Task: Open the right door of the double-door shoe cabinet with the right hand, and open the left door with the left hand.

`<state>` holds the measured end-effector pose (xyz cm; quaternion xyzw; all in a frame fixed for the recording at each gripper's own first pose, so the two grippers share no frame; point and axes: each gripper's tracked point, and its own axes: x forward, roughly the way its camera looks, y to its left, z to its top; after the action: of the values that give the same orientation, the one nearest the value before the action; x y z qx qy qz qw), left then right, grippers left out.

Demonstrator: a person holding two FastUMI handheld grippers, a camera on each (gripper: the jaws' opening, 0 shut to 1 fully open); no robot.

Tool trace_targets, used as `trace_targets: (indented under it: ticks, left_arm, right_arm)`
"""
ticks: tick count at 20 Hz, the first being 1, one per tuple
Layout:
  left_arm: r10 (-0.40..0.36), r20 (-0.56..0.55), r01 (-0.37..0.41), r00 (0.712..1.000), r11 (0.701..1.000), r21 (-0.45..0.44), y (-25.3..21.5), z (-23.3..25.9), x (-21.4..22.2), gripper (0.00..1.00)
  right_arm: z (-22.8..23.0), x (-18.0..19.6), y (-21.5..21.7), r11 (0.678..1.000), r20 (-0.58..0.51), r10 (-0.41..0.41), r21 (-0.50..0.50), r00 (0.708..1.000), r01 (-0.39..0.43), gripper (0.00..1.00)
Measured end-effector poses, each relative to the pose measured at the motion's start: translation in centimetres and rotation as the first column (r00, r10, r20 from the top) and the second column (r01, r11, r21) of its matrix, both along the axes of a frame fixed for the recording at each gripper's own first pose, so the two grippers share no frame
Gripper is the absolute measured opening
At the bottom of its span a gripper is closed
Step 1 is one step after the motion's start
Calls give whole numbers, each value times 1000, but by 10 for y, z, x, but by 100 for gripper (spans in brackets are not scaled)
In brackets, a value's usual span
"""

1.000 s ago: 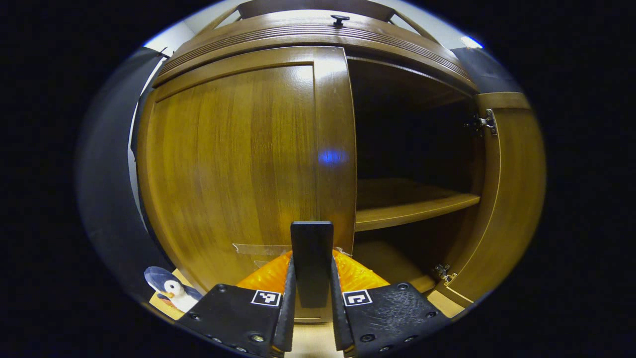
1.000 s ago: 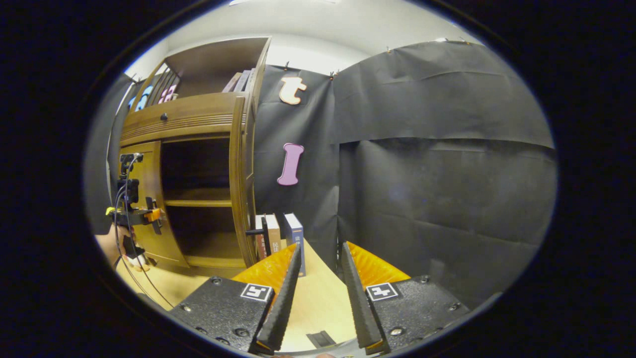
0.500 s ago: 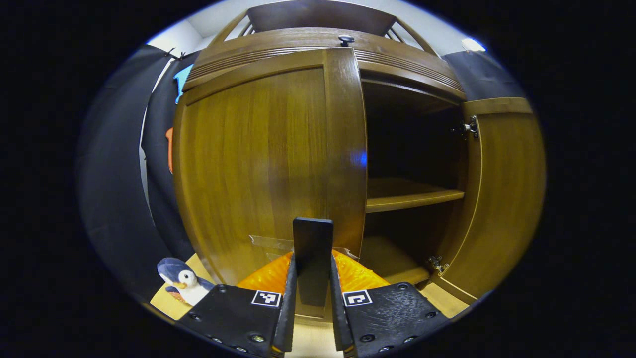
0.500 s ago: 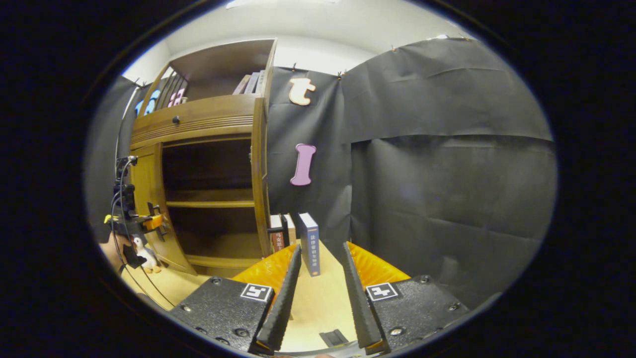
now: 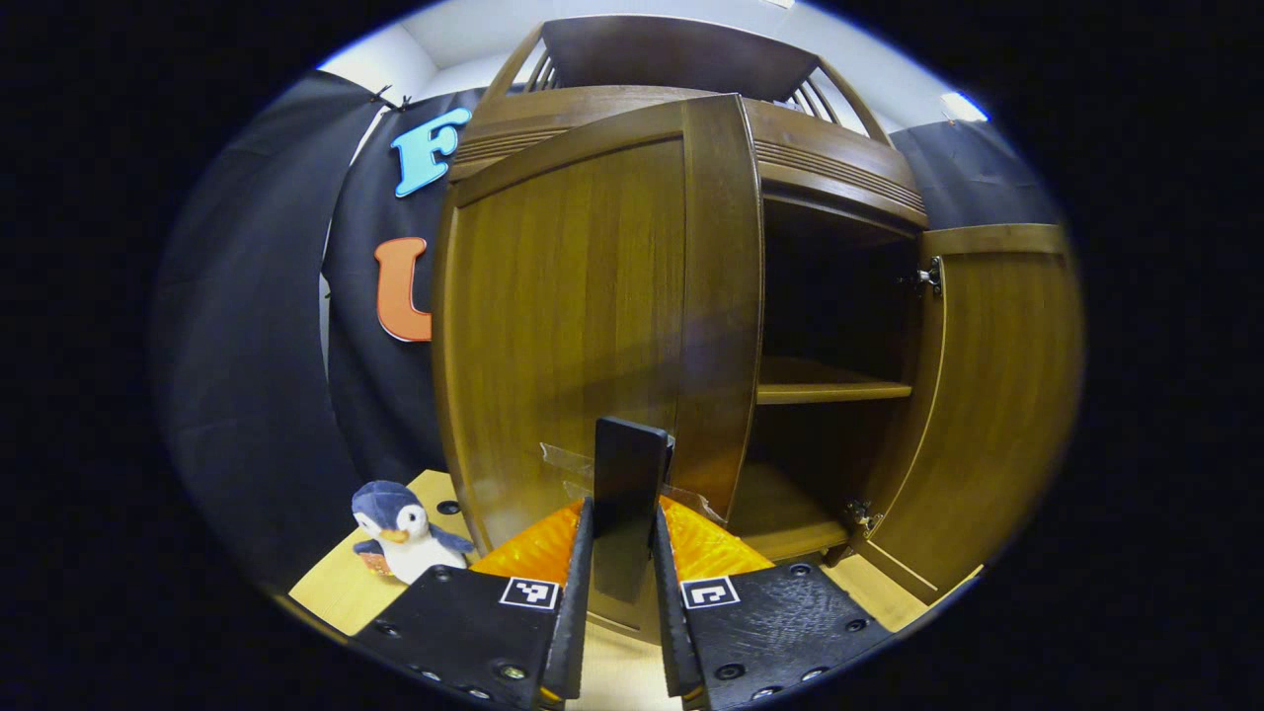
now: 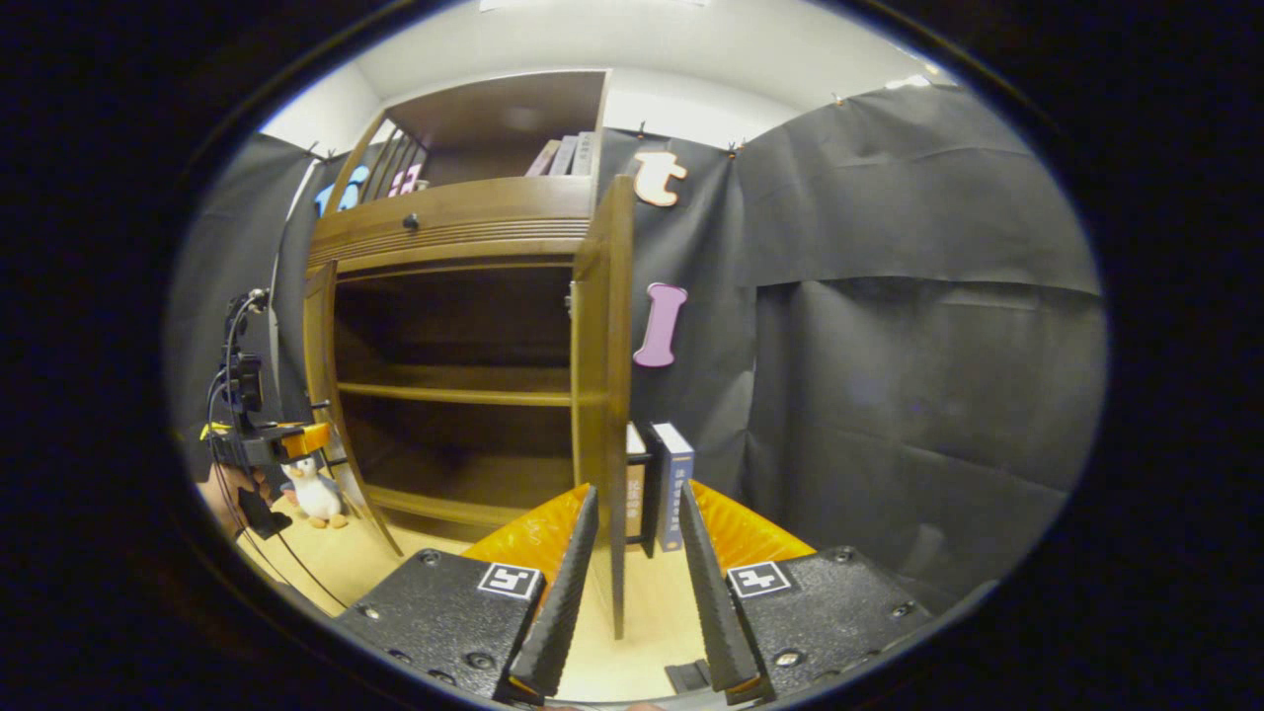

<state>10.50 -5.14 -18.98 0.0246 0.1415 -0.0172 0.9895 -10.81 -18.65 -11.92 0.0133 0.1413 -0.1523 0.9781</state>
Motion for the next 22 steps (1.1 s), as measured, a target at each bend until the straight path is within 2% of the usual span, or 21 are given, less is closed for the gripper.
trace_targets:
  ticks: [5,6,12,22]
  left_arm:
    - [16,11,-16,1000,999,30,12,3,-10,28]
    - [18,-2,-17,1000,999,41,12,2,-11,19]
    - [154,-5,-153,988,988,36,38,4,-25,18]
    - [230,7,-230,973,972,52,103,15,-65,18]
  right_arm:
    - [6,18,27,997,14,79,-11,997,-79,55]
    - [5,22,32,995,9,98,-6,995,-98,55]
    - [4,32,54,986,1,166,-33,986,-166,57]
    - [-5,51,93,966,-19,258,-20,966,-258,57]
